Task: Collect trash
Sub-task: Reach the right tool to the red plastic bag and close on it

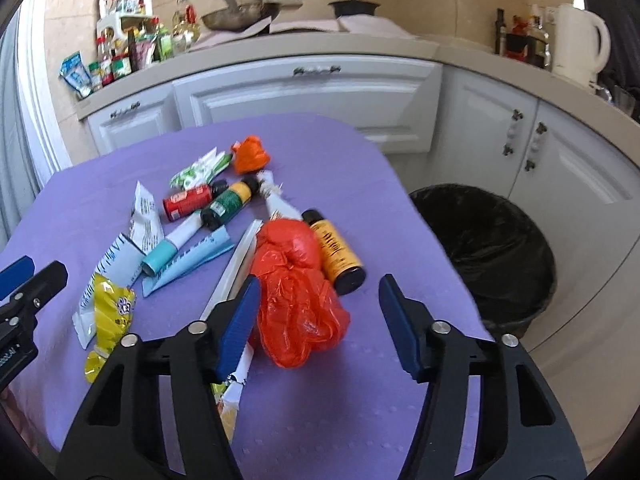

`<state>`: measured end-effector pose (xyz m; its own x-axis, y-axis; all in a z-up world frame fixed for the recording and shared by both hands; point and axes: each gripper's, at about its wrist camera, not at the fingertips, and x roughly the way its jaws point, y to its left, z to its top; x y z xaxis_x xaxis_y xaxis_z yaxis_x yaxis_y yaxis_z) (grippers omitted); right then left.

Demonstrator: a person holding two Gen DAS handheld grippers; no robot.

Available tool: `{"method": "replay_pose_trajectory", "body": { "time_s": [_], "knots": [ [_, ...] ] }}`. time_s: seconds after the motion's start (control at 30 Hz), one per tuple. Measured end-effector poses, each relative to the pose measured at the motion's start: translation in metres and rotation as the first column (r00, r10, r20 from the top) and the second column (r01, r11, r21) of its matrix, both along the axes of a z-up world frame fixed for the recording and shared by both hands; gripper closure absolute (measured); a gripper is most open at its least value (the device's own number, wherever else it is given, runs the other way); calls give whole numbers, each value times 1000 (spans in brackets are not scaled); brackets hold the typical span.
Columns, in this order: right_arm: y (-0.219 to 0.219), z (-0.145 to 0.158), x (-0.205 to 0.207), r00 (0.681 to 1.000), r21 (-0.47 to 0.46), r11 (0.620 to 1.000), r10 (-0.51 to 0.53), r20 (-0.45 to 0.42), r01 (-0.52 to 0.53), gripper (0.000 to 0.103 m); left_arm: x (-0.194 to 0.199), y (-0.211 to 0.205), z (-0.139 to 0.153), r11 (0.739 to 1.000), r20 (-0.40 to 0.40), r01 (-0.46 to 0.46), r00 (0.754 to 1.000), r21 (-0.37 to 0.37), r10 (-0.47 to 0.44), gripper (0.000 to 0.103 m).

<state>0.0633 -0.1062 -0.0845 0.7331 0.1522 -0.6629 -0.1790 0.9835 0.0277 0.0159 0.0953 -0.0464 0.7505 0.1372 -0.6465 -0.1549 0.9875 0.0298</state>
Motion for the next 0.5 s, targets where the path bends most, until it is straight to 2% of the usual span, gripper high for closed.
{"method": "replay_pose_trajectory", "body": {
  "time_s": [0.17,0.27,0.5],
  "knots": [
    [5,-4,2,999,21,999,46,-16,-46,87,2,-3,-3,1000,-6,19,1000,-11,-19,37],
    [2,0,-2,999,38,998,47,2,-47,96,1,-8,-3,999,-6,34,999,-9,-34,37],
    [-9,17,-13,997,60,997,40,64,-44,97,-6,-20,1,999,17,50,999,7,-50,37]
  ]
}}
